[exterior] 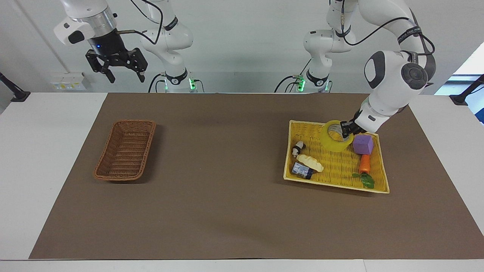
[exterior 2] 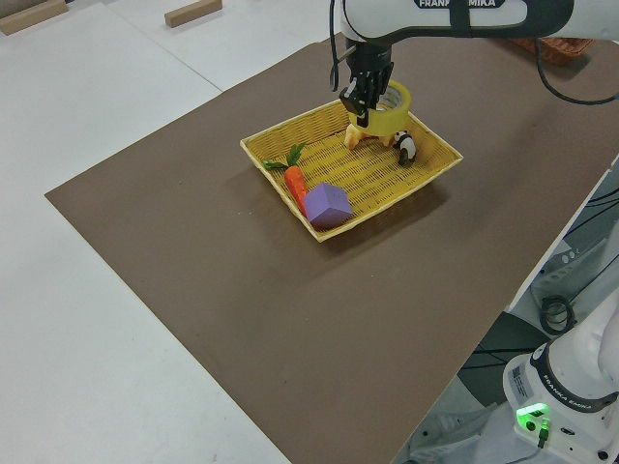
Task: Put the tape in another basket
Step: 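Lift the tape with the left gripper while the right gripper approaches, then grasp the tape with the right gripper from the left gripper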
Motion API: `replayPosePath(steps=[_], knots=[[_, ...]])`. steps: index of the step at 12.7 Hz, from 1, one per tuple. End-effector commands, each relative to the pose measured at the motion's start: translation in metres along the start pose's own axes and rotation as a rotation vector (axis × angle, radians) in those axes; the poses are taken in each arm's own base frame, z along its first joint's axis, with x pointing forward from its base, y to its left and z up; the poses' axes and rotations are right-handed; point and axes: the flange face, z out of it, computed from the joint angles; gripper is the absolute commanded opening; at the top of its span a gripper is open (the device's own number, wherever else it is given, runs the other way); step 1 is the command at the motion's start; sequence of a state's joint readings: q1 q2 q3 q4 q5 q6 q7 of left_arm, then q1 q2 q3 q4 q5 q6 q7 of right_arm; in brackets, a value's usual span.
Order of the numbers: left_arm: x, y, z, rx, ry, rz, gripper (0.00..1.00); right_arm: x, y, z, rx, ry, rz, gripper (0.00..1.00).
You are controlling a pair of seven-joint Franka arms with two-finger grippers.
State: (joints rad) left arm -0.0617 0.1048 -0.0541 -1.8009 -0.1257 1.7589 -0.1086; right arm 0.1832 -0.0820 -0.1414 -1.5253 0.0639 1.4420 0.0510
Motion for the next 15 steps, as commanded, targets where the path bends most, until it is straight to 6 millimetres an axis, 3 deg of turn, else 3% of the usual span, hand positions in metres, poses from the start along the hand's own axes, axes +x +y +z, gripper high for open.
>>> replayPosePath(steps=[1, 5, 9, 13, 15], knots=[[-0.003, 0.016, -0.003, -0.065, -0.018, 0.005, 0.00, 0.003, -0.013, 0.023, 0.038, 0.005, -0.030, 1.00], [-0.024, 0.070, 0.006, -0.222, -0.069, 0.040, 0.00, 0.015, -0.059, 0.061, 0.090, 0.000, -0.095, 1.00], [-0.045, 0.149, 0.016, -0.388, -0.087, 0.104, 0.00, 0.031, -0.110, 0.106, 0.201, -0.059, -0.094, 1.00], [-0.075, 0.234, 0.052, -0.535, -0.027, 0.112, 0.00, 0.029, -0.130, 0.140, 0.407, -0.188, 0.065, 1.00], [-0.089, 0.263, 0.059, -0.597, -0.007, 0.098, 0.00, 0.028, -0.135, 0.161, 0.476, -0.248, 0.098, 1.00]])
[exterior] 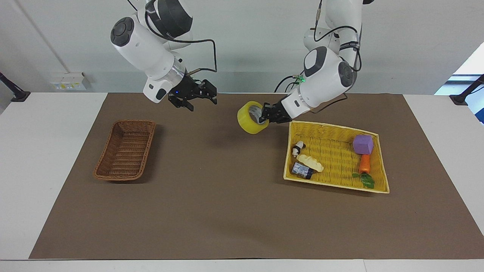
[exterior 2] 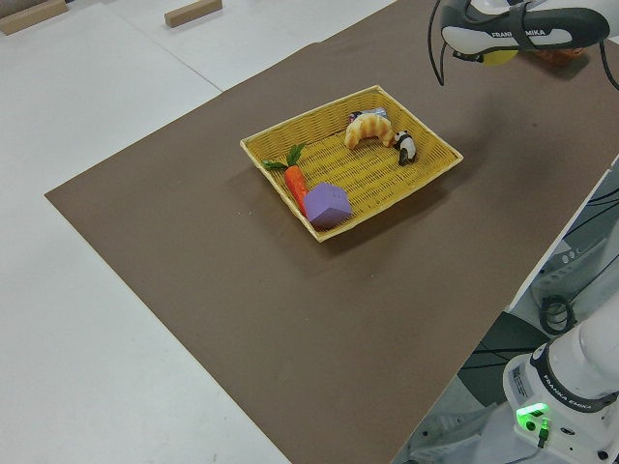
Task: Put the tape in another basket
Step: 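Grasp the tape with the right gripper from the left gripper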
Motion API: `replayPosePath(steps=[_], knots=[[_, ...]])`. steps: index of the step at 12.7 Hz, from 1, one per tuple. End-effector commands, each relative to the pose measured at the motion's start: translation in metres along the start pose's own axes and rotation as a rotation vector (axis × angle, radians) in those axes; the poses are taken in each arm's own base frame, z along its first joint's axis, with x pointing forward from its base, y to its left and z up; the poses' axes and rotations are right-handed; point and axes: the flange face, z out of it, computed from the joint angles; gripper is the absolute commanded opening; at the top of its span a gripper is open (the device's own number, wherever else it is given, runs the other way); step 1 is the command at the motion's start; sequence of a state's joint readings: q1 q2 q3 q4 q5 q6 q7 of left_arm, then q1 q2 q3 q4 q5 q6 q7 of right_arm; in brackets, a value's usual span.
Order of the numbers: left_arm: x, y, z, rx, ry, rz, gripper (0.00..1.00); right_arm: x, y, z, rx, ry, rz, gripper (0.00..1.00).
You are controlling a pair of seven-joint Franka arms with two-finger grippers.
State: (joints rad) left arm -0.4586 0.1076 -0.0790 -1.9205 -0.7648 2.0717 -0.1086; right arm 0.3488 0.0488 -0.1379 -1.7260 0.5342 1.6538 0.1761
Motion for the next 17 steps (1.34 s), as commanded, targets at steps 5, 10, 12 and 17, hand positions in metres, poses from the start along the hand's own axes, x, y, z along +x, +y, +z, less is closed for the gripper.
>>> replayPosePath(steps=[5, 10, 12, 17], knots=[[-0.028, 0.055, 0.028, -0.157, 0.089, -0.018, 0.00, 0.004, 0.026, 0.046, 0.147, -0.078, 0.042, 1.00], [-0.038, 0.065, 0.036, -0.152, 0.090, -0.012, 0.00, 0.011, 0.032, 0.035, 0.223, -0.072, 0.060, 1.00], [-0.034, 0.068, 0.035, -0.164, 0.113, -0.019, 0.00, 0.013, 0.041, 0.034, 0.219, -0.066, 0.046, 1.00], [-0.031, 0.070, 0.033, -0.201, 0.144, -0.047, 0.00, 0.007, 0.032, 0.042, 0.207, -0.078, 0.027, 0.72]])
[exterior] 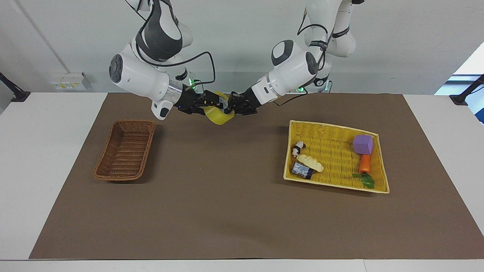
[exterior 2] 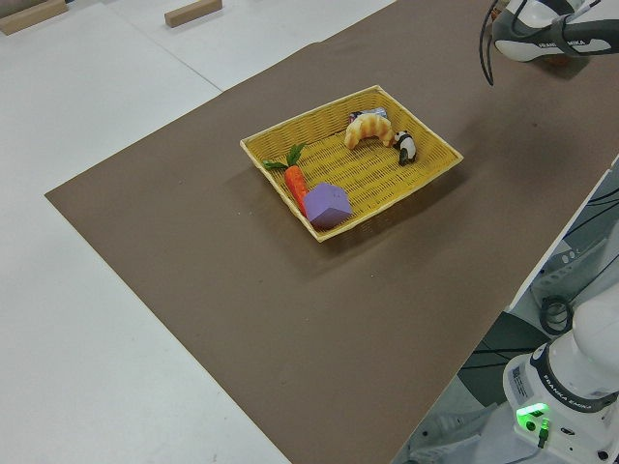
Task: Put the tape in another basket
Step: 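Carry the tape with the right gripper over the wicker basket while the left gripper withdraws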
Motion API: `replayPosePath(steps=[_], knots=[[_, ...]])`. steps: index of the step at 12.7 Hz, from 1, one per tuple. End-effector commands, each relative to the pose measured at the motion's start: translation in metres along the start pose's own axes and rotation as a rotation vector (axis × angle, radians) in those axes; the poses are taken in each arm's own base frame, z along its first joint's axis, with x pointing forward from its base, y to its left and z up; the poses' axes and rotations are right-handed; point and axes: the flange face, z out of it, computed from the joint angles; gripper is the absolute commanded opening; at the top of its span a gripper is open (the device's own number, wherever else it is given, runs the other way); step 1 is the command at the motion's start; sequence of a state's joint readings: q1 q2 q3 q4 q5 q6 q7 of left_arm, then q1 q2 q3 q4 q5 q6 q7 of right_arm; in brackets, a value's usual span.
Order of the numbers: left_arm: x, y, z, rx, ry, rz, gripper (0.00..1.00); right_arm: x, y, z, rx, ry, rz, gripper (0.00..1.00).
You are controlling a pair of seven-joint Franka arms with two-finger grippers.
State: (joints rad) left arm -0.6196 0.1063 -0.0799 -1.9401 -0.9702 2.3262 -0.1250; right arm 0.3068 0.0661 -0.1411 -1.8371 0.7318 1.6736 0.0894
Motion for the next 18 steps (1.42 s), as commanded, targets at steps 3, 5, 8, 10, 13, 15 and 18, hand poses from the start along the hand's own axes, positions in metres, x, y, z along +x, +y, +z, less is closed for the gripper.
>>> replayPosePath(steps=[3, 5, 8, 10, 13, 15, 18], knots=[[-0.003, 0.008, -0.005, -0.032, 0.029, -0.017, 0.00, -0.002, 0.002, 0.005, -0.009, 0.001, 0.005, 0.00], [-0.003, 0.008, -0.005, -0.033, 0.032, -0.018, 0.28, 0.003, 0.005, -0.007, -0.005, 0.003, 0.022, 0.00], [-0.005, 0.015, -0.015, -0.053, 0.047, -0.013, 1.00, 0.015, 0.024, -0.028, 0.005, 0.021, 0.049, 0.00], [-0.008, 0.019, -0.025, -0.110, 0.068, -0.059, 1.00, 0.019, 0.043, -0.045, -0.002, 0.054, 0.066, 0.00], [-0.010, 0.014, -0.044, -0.186, 0.137, -0.138, 1.00, 0.028, 0.082, -0.068, -0.074, 0.105, 0.049, 0.00], [-0.002, 0.003, -0.052, -0.184, 0.154, -0.164, 1.00, 0.033, 0.109, -0.084, -0.137, 0.160, 0.058, 0.00], [0.029, -0.042, -0.084, -0.128, 0.214, -0.199, 1.00, 0.043, 0.174, -0.109, -0.152, 0.213, 0.050, 0.00]])
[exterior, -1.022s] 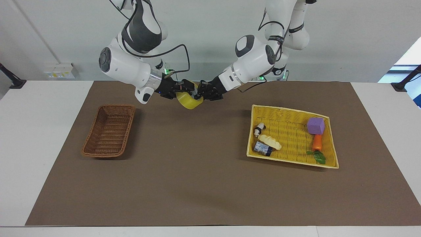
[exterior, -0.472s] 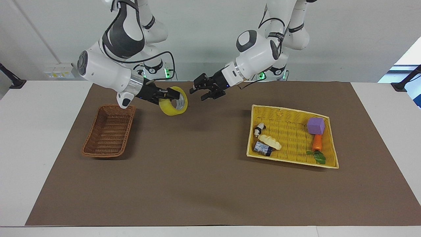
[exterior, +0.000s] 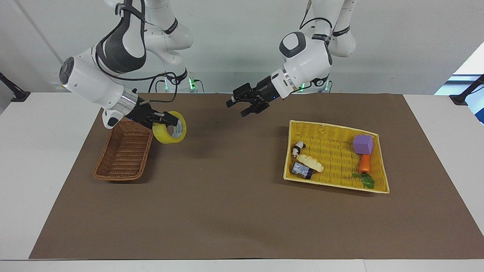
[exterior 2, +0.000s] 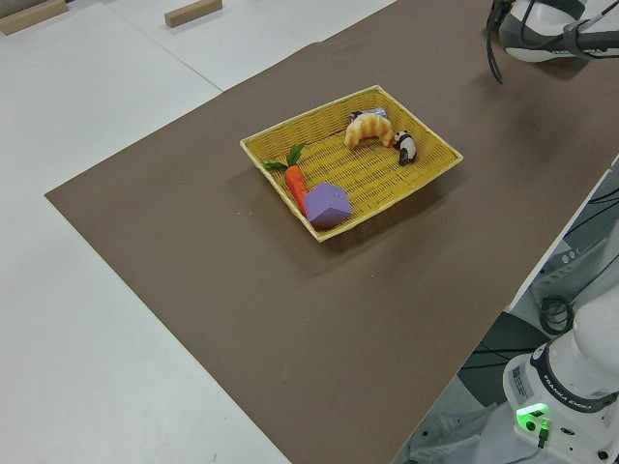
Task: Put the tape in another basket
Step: 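Carry the tape with the right gripper over the wicker basket while the left gripper withdraws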
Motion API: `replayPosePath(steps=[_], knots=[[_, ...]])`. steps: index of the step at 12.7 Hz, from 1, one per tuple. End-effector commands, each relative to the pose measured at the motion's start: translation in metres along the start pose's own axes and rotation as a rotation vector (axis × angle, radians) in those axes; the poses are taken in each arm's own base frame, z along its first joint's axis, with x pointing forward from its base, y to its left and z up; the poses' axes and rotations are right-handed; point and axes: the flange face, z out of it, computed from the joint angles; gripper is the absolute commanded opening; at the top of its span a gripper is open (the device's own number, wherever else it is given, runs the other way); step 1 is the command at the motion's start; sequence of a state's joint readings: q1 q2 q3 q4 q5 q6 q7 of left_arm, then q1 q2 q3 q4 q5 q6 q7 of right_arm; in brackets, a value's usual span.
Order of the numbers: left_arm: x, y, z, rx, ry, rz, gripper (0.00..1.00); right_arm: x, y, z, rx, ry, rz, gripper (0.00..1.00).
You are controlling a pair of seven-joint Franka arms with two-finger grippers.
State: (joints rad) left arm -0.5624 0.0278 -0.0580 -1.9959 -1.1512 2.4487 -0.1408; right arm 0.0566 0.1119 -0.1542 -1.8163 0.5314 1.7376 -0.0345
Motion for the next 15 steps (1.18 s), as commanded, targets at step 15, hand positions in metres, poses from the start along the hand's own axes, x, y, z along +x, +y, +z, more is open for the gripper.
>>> replayPosePath(steps=[15], knots=[[0.149, -0.088, -0.295, 0.902, -0.056, 0.330, 1.00, 0.016, 0.223, 0.034, 0.012, 0.021, -0.188, 0.12]])
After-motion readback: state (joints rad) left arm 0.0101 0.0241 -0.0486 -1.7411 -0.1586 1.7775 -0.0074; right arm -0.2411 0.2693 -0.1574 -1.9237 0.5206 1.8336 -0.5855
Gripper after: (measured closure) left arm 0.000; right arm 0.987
